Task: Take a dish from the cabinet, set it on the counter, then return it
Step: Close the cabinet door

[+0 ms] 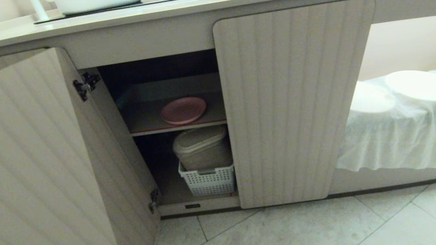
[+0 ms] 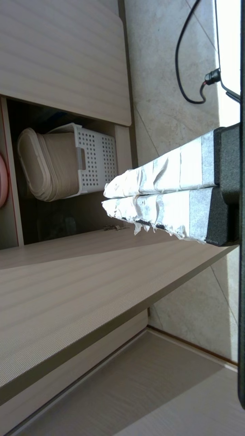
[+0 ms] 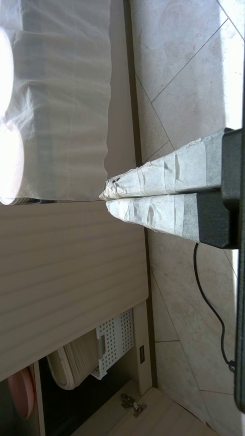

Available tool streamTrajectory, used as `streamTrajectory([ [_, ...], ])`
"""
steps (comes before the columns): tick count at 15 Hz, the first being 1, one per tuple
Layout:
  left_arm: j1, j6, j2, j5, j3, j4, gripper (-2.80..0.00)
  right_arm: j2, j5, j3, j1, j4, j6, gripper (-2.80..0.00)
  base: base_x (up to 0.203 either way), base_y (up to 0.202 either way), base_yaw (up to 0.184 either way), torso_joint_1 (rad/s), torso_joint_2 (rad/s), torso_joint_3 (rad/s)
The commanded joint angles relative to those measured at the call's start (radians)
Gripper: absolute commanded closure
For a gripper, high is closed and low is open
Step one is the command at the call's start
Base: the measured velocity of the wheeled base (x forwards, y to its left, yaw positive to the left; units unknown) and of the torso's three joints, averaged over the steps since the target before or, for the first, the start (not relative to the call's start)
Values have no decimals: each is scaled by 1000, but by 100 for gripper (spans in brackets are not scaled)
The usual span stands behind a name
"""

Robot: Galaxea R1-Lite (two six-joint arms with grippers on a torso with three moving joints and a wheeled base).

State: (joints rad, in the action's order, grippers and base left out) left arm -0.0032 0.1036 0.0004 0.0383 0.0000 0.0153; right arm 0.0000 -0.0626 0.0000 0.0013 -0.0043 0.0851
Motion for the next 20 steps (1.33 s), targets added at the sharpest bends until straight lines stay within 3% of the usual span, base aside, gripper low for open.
streamTrajectory([
  [1,0,1,0,0,0,0,0,0,0,0,0,0,1,0,0,0,0,0,0,0],
  [10,0,1,0,0,0,0,0,0,0,0,0,0,2,0,-1,8,-2,1,0,0],
  [20,0,2,0,0,0,0,0,0,0,0,0,0,1,0,0,190,-2,2,2,3],
])
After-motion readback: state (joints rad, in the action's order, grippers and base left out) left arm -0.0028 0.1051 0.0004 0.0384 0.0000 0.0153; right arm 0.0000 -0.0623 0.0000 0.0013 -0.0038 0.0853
